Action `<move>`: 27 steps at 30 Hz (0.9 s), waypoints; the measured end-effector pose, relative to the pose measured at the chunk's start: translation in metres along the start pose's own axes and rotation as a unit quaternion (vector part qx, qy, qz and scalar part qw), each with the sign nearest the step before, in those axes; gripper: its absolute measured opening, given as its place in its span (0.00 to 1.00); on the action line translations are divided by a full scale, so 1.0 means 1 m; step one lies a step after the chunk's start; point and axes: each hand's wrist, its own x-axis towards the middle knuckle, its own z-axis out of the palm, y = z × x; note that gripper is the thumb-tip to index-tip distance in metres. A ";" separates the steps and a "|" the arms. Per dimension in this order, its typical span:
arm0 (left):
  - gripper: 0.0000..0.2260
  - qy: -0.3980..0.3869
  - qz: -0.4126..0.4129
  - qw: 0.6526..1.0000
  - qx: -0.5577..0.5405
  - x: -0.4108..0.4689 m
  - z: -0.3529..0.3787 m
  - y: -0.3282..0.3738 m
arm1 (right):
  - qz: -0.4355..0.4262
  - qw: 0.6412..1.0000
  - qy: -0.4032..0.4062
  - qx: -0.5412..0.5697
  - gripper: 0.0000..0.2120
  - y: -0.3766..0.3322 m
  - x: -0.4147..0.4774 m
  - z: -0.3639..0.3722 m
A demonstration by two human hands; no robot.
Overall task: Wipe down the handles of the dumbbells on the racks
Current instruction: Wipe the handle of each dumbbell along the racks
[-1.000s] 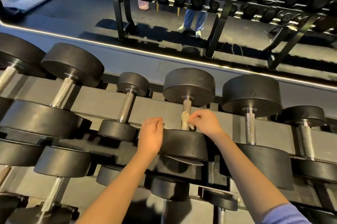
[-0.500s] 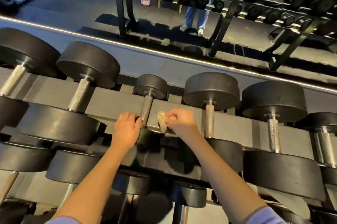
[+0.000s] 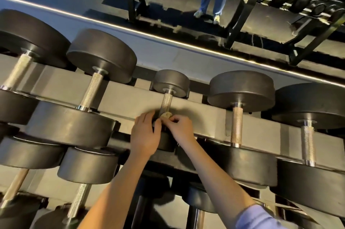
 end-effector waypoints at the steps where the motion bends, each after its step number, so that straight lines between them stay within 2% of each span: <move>1: 0.18 -0.002 -0.004 1.000 0.000 0.000 0.001 -0.001 | -0.005 1.000 0.007 -0.003 0.12 0.001 0.000 0.002; 7: 0.18 0.011 -0.006 1.000 -0.006 -0.001 0.002 0.000 | -0.022 0.996 0.080 -0.041 0.09 -0.001 0.008 0.012; 19: 0.19 0.004 -0.015 1.000 -0.007 -0.001 0.001 0.001 | -0.045 0.980 0.192 0.031 0.04 -0.007 0.027 0.014; 24: 0.18 -0.003 -0.025 1.000 -0.013 -0.001 0.000 0.001 | -0.064 0.982 0.179 0.012 0.07 -0.009 0.035 0.010; 27: 0.18 -0.003 -0.022 1.000 -0.021 -0.002 0.001 0.001 | -0.079 0.987 0.143 0.003 0.06 0.006 0.021 0.012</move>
